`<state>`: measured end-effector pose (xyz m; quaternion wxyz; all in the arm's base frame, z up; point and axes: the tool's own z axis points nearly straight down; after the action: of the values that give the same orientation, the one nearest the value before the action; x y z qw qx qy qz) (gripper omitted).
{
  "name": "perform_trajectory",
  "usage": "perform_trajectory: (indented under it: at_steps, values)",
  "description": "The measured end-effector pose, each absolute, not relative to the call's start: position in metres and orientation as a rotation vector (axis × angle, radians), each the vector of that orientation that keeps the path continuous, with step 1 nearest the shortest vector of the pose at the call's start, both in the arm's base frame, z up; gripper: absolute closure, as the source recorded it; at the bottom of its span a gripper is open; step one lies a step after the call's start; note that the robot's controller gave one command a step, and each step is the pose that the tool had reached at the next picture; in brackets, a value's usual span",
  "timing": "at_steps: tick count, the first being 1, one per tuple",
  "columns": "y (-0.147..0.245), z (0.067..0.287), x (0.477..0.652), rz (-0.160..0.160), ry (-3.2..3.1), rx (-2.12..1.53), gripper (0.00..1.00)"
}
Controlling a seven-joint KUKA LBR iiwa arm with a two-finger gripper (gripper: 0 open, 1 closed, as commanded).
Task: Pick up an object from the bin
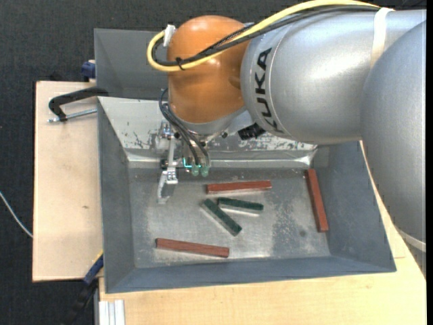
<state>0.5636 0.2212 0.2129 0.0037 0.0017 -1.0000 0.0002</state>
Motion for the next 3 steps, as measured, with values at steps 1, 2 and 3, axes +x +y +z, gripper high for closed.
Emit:
perform_trajectory:
  at_steps: [1, 2, 3]
  values:
    - [0.220, 0.217, 0.566, -0.003, -3.142, 0.001, 0.00]
    - [0.200, 0.173, 0.535, -0.006, -3.149, -0.010, 0.00]
    - [0.162, 0.112, 0.541, -0.005, -3.142, -0.107, 0.00]
